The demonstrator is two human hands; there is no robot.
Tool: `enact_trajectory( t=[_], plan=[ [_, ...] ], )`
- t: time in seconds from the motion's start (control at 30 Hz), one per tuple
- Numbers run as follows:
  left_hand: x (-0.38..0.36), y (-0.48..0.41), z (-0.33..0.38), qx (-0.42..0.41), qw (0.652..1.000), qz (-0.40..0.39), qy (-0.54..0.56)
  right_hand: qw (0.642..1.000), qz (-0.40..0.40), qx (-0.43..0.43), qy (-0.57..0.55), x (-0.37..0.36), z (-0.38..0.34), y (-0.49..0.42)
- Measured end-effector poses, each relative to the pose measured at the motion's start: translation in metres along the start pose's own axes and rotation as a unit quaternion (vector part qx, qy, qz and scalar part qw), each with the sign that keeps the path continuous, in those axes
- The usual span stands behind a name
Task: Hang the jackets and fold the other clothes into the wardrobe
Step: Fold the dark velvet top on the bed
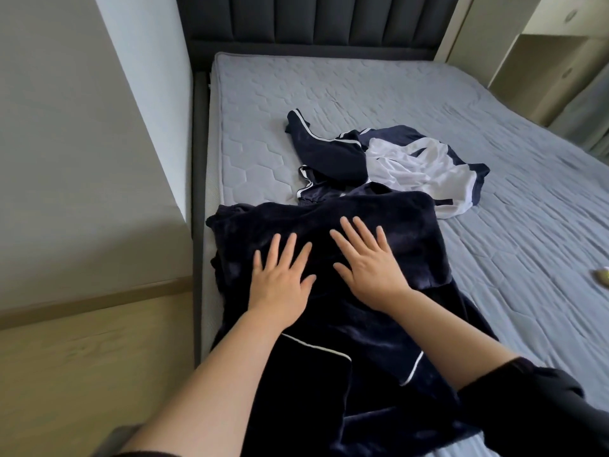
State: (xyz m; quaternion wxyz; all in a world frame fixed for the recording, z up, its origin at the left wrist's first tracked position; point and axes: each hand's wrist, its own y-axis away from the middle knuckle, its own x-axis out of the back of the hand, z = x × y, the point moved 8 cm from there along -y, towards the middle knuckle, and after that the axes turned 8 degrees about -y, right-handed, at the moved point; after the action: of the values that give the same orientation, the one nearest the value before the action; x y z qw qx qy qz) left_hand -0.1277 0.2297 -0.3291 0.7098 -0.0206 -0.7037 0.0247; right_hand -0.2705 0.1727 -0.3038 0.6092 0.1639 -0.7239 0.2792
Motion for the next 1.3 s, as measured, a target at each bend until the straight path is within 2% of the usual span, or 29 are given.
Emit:
enact_trajectory(
  t=[0.1,0.17,0.2,0.27,0.3,0.37,0.43,0.47,0.57,0.63,0.7,0.77,0.83,0.87,0.93,1.0,1.07,1.13,1.3],
  plan=[
    [-0.022,-0.001,-0.033,0.063,0.996,-0.059,0.012,0.986,-0.048,-0.156,-0.021,-0.020,0.054,0.001],
    [-0.028,-0.002,-0.048,0.092,0.993,-0.070,0.016,0.957,-0.070,-0.268,-0.082,-0.027,0.086,0.007],
    [-0.029,-0.002,-0.051,0.100,0.993,-0.069,0.015,0.947,-0.079,-0.297,-0.093,-0.029,0.092,0.008],
    [-0.024,-0.004,-0.050,0.105,0.994,-0.043,0.006,0.946,-0.066,-0.307,-0.082,-0.026,0.089,0.001],
    [-0.019,-0.007,-0.048,0.100,0.995,-0.018,-0.003,0.956,-0.040,-0.282,-0.074,-0.021,0.079,-0.005],
    [-0.009,-0.012,-0.044,0.079,0.997,0.020,-0.016,0.983,0.006,-0.175,-0.060,-0.013,0.048,-0.017],
    [-0.011,-0.017,-0.050,0.070,0.997,0.011,-0.013,0.993,-0.002,-0.110,-0.038,-0.021,0.031,-0.018],
    [-0.017,-0.017,-0.056,0.078,0.997,-0.012,-0.007,0.990,-0.019,-0.136,-0.040,-0.028,0.037,-0.016],
    [-0.028,-0.014,-0.073,0.105,0.992,-0.066,-0.013,0.948,-0.023,-0.305,-0.082,-0.036,0.078,-0.003],
    [-0.020,-0.015,-0.075,0.113,0.991,-0.063,-0.040,0.938,-0.013,-0.340,-0.070,-0.032,0.084,-0.006],
    [0.001,-0.024,-0.074,0.119,0.991,-0.013,-0.066,0.952,0.018,-0.303,-0.033,-0.022,0.075,-0.020],
    [0.028,-0.040,-0.072,0.105,0.991,0.061,-0.063,0.980,0.023,-0.199,-0.006,-0.012,0.054,-0.044],
    [0.045,-0.064,-0.067,0.060,0.995,0.083,-0.014,0.995,-0.007,-0.097,-0.012,-0.005,0.035,-0.071],
    [0.046,-0.078,-0.064,0.031,0.998,0.062,0.008,0.996,-0.037,-0.077,-0.021,-0.003,0.030,-0.085],
    [0.039,-0.101,-0.059,-0.008,0.999,-0.029,0.023,0.987,-0.138,-0.074,-0.024,-0.008,0.031,-0.106],
    [0.027,-0.114,-0.065,0.001,0.992,-0.110,0.055,0.964,-0.255,-0.080,0.014,-0.015,0.041,-0.117],
    [0.012,-0.120,-0.075,0.023,0.976,-0.188,0.104,0.938,-0.330,-0.092,0.047,-0.015,0.054,-0.124],
    [0.000,-0.122,-0.079,0.010,0.962,-0.244,0.121,0.920,-0.372,-0.110,0.058,-0.011,0.064,-0.127],
    [-0.007,-0.121,-0.077,-0.058,0.951,-0.276,0.128,0.914,-0.392,-0.082,0.066,-0.008,0.068,-0.120]
  ],
)
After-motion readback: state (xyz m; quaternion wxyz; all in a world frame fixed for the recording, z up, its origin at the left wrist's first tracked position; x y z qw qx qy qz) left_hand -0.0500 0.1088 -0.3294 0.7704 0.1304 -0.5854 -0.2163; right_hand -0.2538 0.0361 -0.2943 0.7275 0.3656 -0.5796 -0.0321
